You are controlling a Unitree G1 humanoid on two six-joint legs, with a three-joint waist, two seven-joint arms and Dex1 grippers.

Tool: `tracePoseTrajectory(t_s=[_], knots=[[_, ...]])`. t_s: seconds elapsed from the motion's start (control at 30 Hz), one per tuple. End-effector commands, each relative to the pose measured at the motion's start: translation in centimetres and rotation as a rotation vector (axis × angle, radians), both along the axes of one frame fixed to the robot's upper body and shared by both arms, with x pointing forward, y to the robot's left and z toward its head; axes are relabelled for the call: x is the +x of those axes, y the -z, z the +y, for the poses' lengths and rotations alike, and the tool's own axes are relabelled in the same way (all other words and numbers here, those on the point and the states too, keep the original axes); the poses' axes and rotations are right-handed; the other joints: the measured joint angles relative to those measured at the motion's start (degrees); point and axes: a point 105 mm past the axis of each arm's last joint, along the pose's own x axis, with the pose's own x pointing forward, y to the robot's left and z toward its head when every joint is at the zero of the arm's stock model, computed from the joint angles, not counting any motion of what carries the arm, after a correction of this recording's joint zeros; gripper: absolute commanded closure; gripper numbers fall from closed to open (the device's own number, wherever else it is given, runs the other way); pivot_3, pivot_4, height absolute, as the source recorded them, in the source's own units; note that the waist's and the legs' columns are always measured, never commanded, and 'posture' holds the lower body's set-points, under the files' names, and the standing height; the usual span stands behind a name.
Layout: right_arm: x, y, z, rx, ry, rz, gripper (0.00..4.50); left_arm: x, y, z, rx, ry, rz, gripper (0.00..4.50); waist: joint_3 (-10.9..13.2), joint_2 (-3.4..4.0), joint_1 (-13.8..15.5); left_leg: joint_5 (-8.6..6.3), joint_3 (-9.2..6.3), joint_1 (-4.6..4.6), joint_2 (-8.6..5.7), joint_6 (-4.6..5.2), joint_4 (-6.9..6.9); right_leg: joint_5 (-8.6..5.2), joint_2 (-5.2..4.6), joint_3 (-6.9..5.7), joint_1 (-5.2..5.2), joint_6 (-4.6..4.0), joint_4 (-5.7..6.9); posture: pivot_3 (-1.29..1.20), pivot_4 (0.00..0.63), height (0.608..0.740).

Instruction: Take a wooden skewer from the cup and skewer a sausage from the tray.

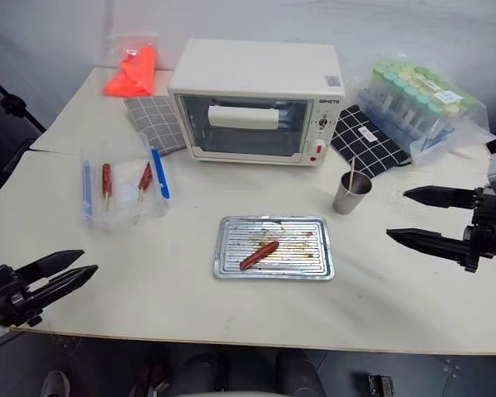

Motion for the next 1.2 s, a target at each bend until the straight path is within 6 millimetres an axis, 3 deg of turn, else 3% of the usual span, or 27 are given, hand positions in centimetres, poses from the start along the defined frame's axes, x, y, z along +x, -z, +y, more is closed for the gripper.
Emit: tracePoseTrajectory(t_s=[0.03,0.37,0.47,0.6,0.63,0.77,0.93,1.2], knots=[[-0.2,-0.4,-0.1,-0.031,0.004,-0.015,0.00,0.6,-0.8,0.1,0.044,-0.014,-0.047,2.01,0.0,0.00,0.1,0.00,0.00,0.00,0.00,0.00,0.00,0.00,0.00,0.00,0.00,0.00,0.00,0.00,0.150,0.740],[0.0,1.2,-0.4,-0.056,0.093,-0.030,0.00,2.4,-0.6,-2.4,0.027,0.059,-0.060,2.01,0.0,0.00,0.4,-0.01,0.01,0.00,0.00,-0.02,0.00,0.01,0.01,0.00,-0.01,0.02,0.01,0.00,0.150,0.740],[-0.1,2.1,-0.4,-0.024,0.127,-0.011,0.00,2.2,-0.5,-3.9,-0.007,0.128,-0.055,1.60,0.0,0.00,0.5,-0.01,0.02,-0.01,0.03,-0.04,-0.02,0.01,0.02,0.00,-0.03,0.02,0.00,0.00,0.150,0.740],[0.6,2.7,-0.5,-0.026,0.200,-0.074,0.00,2.9,-0.6,-5.1,-0.006,0.154,-0.077,0.57,0.0,0.00,0.5,-0.01,0.02,-0.02,0.03,-0.06,0.04,0.02,0.04,0.00,-0.01,0.04,0.04,0.00,0.150,0.740],[1.1,2.7,-0.4,-0.006,0.230,-0.095,0.00,3.3,-0.8,-5.6,-0.025,0.175,-0.086,0.26,0.0,0.00,0.5,0.00,0.02,0.00,0.03,-0.07,0.05,0.03,0.05,0.00,0.00,0.06,0.07,0.00,0.150,0.740],[3.7,2.4,-0.6,0.088,0.368,-0.148,0.00,5.1,-1.9,-8.1,-0.076,0.267,-0.127,0.26,0.0,0.00,0.5,0.04,0.02,0.06,0.01,-0.11,0.12,0.07,0.06,0.01,0.02,0.09,0.20,0.00,0.150,0.740],[6.1,2.5,0.7,0.140,0.427,-0.162,0.00,7.5,-4.2,-11.6,-0.155,0.389,-0.182,0.26,0.0,0.00,0.5,0.18,0.01,0.03,-0.04,-0.29,0.12,0.07,0.09,0.03,-0.11,0.09,0.41,0.00,0.150,0.740],[9.4,2.0,1.8,0.195,0.499,-0.186,0.00,9.4,-6.6,-14.2,-0.227,0.493,-0.229,0.26,0.0,0.01,0.5,0.29,0.05,-0.69,0.01,-0.48,0.44,0.07,0.14,0.04,-0.84,0.11,0.65,0.00,0.150,0.740]])
